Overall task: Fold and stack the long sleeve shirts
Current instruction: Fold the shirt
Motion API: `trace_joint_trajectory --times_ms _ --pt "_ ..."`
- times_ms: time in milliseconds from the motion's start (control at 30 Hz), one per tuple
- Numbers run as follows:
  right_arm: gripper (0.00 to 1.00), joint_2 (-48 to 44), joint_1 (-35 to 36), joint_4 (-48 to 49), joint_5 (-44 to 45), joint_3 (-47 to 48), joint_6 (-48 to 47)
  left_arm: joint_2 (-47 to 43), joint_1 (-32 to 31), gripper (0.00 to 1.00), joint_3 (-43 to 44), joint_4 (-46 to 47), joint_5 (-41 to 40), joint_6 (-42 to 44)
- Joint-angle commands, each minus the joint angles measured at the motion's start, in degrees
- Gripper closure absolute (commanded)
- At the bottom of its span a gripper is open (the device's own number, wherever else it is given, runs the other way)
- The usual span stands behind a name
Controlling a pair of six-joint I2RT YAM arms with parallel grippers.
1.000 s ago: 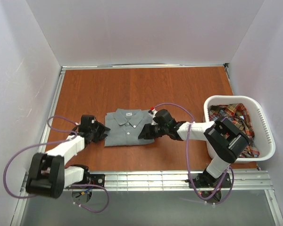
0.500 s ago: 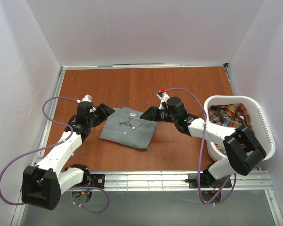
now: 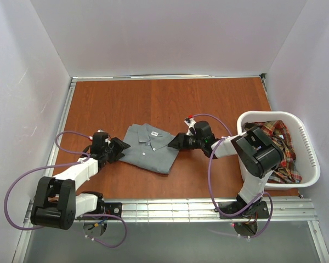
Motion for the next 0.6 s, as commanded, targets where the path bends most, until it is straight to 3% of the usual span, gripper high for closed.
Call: trace_joint_trajectory --times_ms 0,133,167,300,400,567 --pt "0.58 -1.00 -1.84 4.43 -1.00 0.06 -2.01 0.90 0.80 0.42 -0.63 -2.34 -2.04 1.79" --pt "0.57 -6.36 -2.11 -6.96 0.57 4.61 -8.41 -1.91 0.71 0.32 3.15 -5.84 -0.19 6.97" --pt "0.56 -7.24 -2.20 -14.48 1.80 5.93 -10.51 -3.48 0.71 0.30 4.55 -6.55 -0.28 8.90" --pt "0.55 -10.67 -2.99 -27.78 7.51 11.21 -18.43 -4.29 0.71 0.20 9.65 -9.63 -1.06 14.36" --pt "0.55 -10.07 -3.70 -35.87 7.35 12.88 -19.76 -0.36 0.71 0.19 13.95 -9.11 -1.77 18.05" --pt "0.60 -9.71 -3.70 -38.81 6.47 11.22 -20.82 10.72 0.62 0.22 22.39 -6.12 0.77 23.15"
